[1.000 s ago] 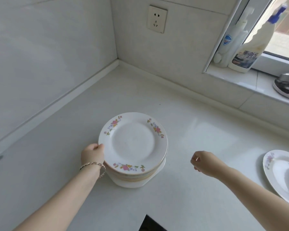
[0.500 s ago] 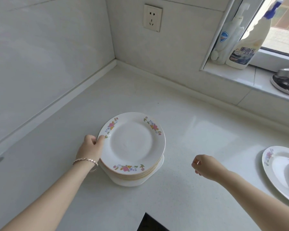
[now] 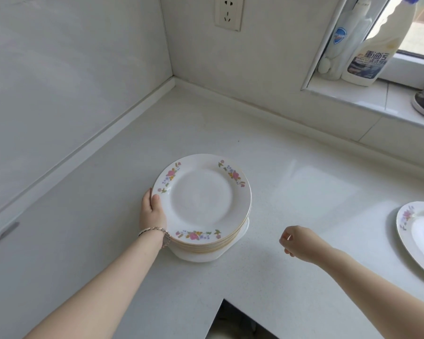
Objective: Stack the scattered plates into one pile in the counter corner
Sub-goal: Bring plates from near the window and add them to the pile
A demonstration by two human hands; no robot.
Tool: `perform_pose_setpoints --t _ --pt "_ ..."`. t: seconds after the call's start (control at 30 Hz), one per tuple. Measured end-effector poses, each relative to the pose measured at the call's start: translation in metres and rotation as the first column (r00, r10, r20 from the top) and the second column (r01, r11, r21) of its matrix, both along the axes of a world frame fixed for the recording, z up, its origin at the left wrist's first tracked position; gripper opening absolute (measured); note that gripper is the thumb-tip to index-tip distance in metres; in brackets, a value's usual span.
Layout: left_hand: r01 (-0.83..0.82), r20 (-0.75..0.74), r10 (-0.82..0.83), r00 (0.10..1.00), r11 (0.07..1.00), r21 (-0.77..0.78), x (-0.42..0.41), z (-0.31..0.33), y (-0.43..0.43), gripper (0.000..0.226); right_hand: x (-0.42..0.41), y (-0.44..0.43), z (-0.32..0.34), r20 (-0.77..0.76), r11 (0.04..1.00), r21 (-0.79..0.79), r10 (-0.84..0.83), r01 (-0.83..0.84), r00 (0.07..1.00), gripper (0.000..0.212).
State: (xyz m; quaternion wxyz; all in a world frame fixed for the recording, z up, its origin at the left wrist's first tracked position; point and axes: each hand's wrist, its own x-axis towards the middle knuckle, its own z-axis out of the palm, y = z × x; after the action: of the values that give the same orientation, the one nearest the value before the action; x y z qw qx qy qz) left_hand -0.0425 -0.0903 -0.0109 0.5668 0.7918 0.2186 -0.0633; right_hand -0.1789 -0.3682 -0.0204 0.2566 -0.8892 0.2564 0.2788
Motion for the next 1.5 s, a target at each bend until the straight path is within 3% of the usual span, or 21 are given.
perform_pose_setpoints --t 0.1,0.2,0.3,0.37,0.43,0.5,0.7,0.77,0.83,0.9,0.97,1.03,1.1,1.17,1.23,1.3,1.5 --pt "0.049 -0.046 -0.041 0.998 0.981 0.187 0.003 0.007 -0.004 0.047 -0.007 -0.002 -0.003 -0.002 1.0 0.01 -0.017 0.017 1.0 0.02" --pt "0.153 0.069 -0.206 0.976 0.875 0.458 -0.008 0.03 -0.029 0.058 -0.018 -0.014 -0.002 0.006 0.999 0.014 -0.052 0.052 0.999 0.019" --pt "0.32 0.269 -0.56 0.784 0.735 0.599 -0.034 0.052 -0.078 0.061 -0.035 -0.036 0.001 0.012 0.993 0.024 -0.12 0.12 0.993 0.02" --pt "0.495 0.291 -0.733 0.615 0.646 0.582 -0.051 0.061 -0.119 0.039 -0.05 -0.055 0.004 0.023 0.983 0.034 -0.18 0.179 0.983 0.02" --pt "0.72 0.182 -0.849 0.495 0.519 0.461 -0.071 0.068 -0.162 0.024 -0.071 -0.077 0.006 0.04 0.962 0.076 -0.264 0.26 0.964 0.019" --pt "0.838 0.014 -0.93 0.367 0.337 0.429 -0.093 0.068 -0.209 0.024 -0.098 -0.102 0.006 0.037 0.935 0.117 -0.342 0.335 0.939 0.017" --pt "0.911 -0.428 -0.903 -0.03 -0.202 0.361 -0.157 0.038 -0.326 0.029 -0.198 -0.19 -0.004 0.054 0.803 0.189 -0.583 0.565 0.811 0.013" --pt "0.881 -0.524 -0.849 -0.071 -0.299 0.365 -0.173 0.023 -0.354 0.03 -0.23 -0.223 -0.01 0.07 0.708 0.209 -0.699 0.675 0.712 0.017" --pt "0.881 -0.556 -0.83 -0.043 -0.294 0.371 -0.185 0.01 -0.375 0.03 -0.258 -0.255 -0.016 0.109 0.544 0.247 -0.838 0.802 0.535 0.022" --pt "0.885 -0.576 -0.817 0.006 -0.264 0.384 -0.195 0.0 -0.39 0.03 -0.28 -0.285 -0.022 0.079 0.277 0.317 -0.961 0.907 0.265 0.025" --pt "0.882 -0.594 -0.803 0.051 -0.244 0.404 -0.202 -0.008 -0.399 0.03 -0.295 -0.305 -0.023 -0.062 -0.001 0.379 -0.998 0.925 0.024 0.018" --pt "0.885 -0.6 -0.795 0.088 -0.214 0.413 -0.207 -0.014 -0.404 0.029 -0.3 -0.32 -0.027 -0.219 -0.21 0.465 -0.969 0.86 -0.118 0.024" --pt "0.893 -0.604 -0.787 0.12 -0.18 0.412 -0.21 -0.02 -0.404 0.027 -0.298 -0.333 -0.031 -0.306 -0.401 0.611 -0.915 0.683 -0.263 0.036" --pt "0.899 -0.602 -0.783 0.159 -0.137 0.416 -0.209 -0.024 -0.401 0.019 -0.294 -0.343 -0.033 -0.369 -0.525 0.696 -0.847 0.49 -0.384 0.045" --pt "0.907 -0.59 -0.78 0.21 -0.07 0.416 -0.206 -0.025 -0.396 0.014 -0.292 -0.347 -0.035 -0.398 -0.572 0.718 -0.805 0.397 -0.44 0.046" --pt "0.913 -0.574 -0.775 0.263 0.008 0.407 -0.202 -0.023 -0.389 0.014 -0.293 -0.346 -0.038 -0.359 -0.542 0.731 -0.822 0.413 -0.442 0.034" --pt "0.879 -0.532 -0.756 0.382 0.12 0.461 -0.186 -0.009 -0.347 0.016 -0.299 -0.333 -0.03 -0.283 -0.392 0.811 -0.912 0.434 -0.296 0.041"
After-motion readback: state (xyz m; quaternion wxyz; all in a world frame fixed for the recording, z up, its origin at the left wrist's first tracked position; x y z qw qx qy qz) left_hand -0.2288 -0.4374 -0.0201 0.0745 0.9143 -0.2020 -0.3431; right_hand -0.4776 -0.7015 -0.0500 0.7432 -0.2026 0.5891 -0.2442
